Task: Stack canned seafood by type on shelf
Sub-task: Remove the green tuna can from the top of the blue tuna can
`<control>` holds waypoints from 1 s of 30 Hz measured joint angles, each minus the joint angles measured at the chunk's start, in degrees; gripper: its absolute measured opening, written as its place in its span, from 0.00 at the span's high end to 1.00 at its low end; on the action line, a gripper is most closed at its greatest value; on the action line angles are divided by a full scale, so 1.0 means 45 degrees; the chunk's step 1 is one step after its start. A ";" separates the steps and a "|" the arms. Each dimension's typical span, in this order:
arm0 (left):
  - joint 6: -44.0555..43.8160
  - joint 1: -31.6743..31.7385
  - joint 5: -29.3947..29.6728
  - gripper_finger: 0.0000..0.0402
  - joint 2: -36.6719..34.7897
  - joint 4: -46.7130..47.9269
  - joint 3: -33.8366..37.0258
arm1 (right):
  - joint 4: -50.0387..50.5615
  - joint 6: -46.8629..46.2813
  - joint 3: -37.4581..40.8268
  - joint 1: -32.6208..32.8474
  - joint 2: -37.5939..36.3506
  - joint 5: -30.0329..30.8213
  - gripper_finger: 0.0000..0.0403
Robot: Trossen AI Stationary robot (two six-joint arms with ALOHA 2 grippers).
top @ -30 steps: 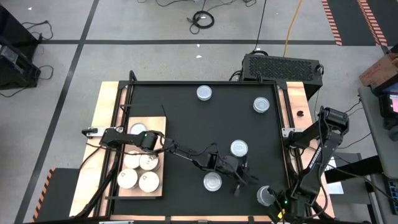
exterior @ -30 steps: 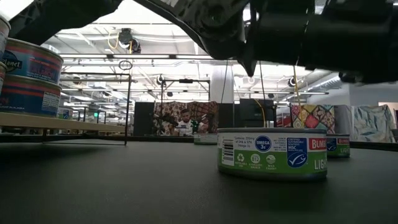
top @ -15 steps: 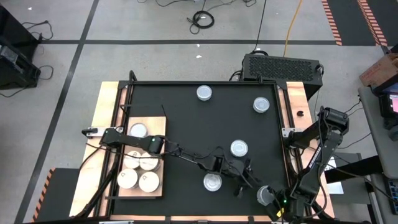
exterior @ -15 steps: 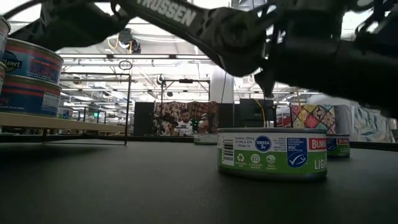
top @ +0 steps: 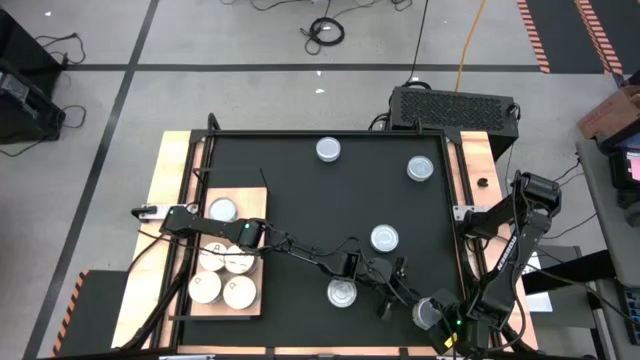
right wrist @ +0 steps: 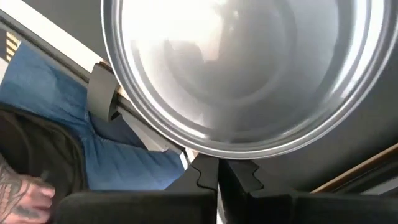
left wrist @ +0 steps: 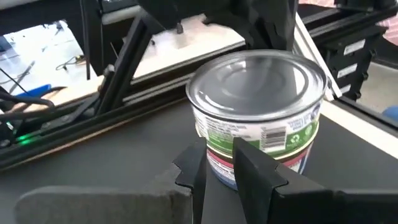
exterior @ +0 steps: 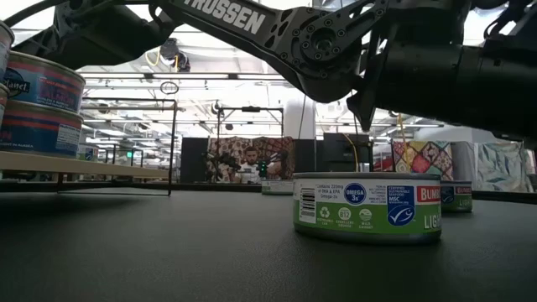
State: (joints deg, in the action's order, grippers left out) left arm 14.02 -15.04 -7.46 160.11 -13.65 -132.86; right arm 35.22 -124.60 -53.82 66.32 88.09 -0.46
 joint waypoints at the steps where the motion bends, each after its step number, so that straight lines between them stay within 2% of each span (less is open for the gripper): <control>1: 0.0028 -0.0009 0.0002 0.80 0.0000 0.0046 0.0000 | 0.0062 0.0005 0.0000 -0.0028 0.0000 0.0031 1.00; 12: 0.0078 -0.0002 -0.0210 0.80 0.0000 0.0072 0.0001 | 0.0104 0.1165 0.0000 -0.0473 -0.0089 -0.0199 1.00; 30: 0.0083 -0.0002 -0.0685 0.80 -0.0003 0.0063 0.0015 | 0.0414 0.1078 0.0000 -0.0476 -0.0578 0.0026 1.00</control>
State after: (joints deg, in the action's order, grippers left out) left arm 14.39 -15.05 -10.55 160.10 -13.37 -132.79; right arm 37.08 -119.74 -53.82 64.18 85.49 -0.34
